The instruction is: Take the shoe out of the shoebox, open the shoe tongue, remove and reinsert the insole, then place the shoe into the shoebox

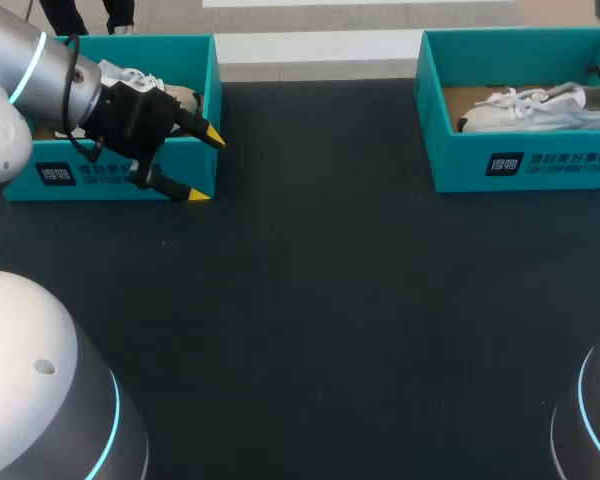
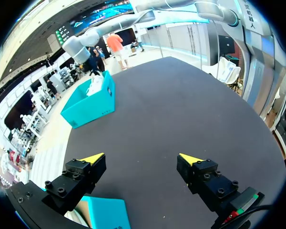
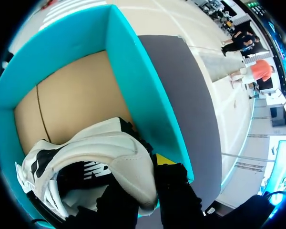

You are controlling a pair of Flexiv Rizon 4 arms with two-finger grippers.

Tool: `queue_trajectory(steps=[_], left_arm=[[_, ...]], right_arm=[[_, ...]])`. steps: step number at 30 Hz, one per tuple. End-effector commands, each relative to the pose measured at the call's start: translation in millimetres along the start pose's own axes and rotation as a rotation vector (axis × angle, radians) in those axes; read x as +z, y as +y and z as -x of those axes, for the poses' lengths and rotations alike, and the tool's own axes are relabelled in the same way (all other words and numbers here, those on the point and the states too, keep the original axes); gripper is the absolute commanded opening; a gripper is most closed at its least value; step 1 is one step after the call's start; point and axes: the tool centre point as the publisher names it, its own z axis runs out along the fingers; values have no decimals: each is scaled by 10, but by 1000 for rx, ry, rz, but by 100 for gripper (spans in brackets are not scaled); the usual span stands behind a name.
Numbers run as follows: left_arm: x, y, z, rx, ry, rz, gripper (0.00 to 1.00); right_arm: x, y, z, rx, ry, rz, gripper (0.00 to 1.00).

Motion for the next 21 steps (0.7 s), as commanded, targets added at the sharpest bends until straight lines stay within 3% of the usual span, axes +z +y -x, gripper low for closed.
queue_trajectory(steps=[1,18,19,20,21], left_arm=[[0,0,-2,0,1,2,100],[0,0,-2,0,1,2,100],[0,0,-2,0,1,2,100],[0,0,-2,0,1,2,100],[0,0,-2,0,1,2,100]], right_arm=[[91,-65,-21,-6,-6,6,0],[472,-125,-83,-6,-25,-20,0],[473,-125,-83,-5,-24,-20,10],[480,-124,-82,0,-27,-22,27],[478,-121,-77,4,-27,-22,34]])
